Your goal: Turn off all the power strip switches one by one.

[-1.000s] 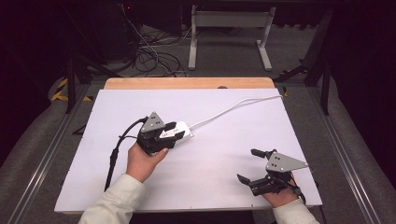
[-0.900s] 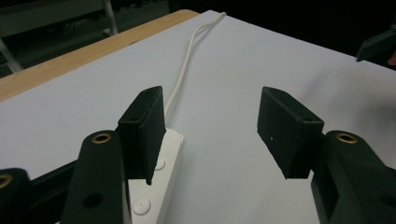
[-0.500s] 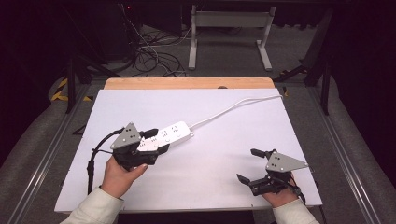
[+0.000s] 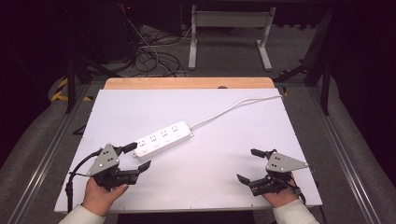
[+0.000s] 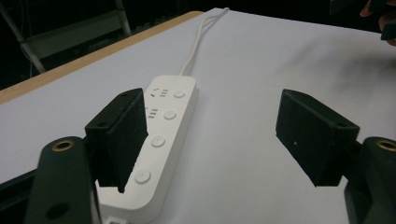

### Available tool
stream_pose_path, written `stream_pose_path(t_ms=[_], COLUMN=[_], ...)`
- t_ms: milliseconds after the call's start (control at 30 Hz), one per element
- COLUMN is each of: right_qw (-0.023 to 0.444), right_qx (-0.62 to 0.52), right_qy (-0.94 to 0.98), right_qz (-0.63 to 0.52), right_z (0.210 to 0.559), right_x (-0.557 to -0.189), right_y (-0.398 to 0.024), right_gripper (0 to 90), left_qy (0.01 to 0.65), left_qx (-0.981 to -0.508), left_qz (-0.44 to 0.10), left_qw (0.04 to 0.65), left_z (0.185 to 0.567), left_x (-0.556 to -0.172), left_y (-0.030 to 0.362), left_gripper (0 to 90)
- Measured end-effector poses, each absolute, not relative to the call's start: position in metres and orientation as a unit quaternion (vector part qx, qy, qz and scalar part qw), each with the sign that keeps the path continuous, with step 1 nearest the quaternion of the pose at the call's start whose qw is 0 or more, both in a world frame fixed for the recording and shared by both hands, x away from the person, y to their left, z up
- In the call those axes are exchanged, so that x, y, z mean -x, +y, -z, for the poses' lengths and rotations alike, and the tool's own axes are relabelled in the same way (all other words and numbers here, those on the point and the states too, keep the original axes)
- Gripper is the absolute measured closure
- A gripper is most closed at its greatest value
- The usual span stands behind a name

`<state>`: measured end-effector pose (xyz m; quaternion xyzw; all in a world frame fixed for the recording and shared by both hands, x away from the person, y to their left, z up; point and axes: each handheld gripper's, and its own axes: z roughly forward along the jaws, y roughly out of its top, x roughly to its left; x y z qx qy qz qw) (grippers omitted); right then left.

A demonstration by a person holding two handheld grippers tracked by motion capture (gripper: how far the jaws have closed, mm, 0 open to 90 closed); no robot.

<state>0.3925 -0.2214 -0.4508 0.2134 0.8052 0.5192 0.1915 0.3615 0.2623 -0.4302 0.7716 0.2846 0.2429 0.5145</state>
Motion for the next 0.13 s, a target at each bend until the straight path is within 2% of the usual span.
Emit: stream_pose_path(t_ms=[133], right_qw=[0.192], right_qx=[-0.213], right_qy=[0.805], right_qz=[-0.519], right_z=[0.4507], right_x=[-0.3926], right_y=[-0.2215], right_gripper=[4.4], left_qy=[0.287], left_qx=[-0.766], left_qz=[-0.254], left_qw=[0.517], left_z=[0.4391], left_x=[-0.3557], left_y=[0.2743], left_gripper=[24.3])
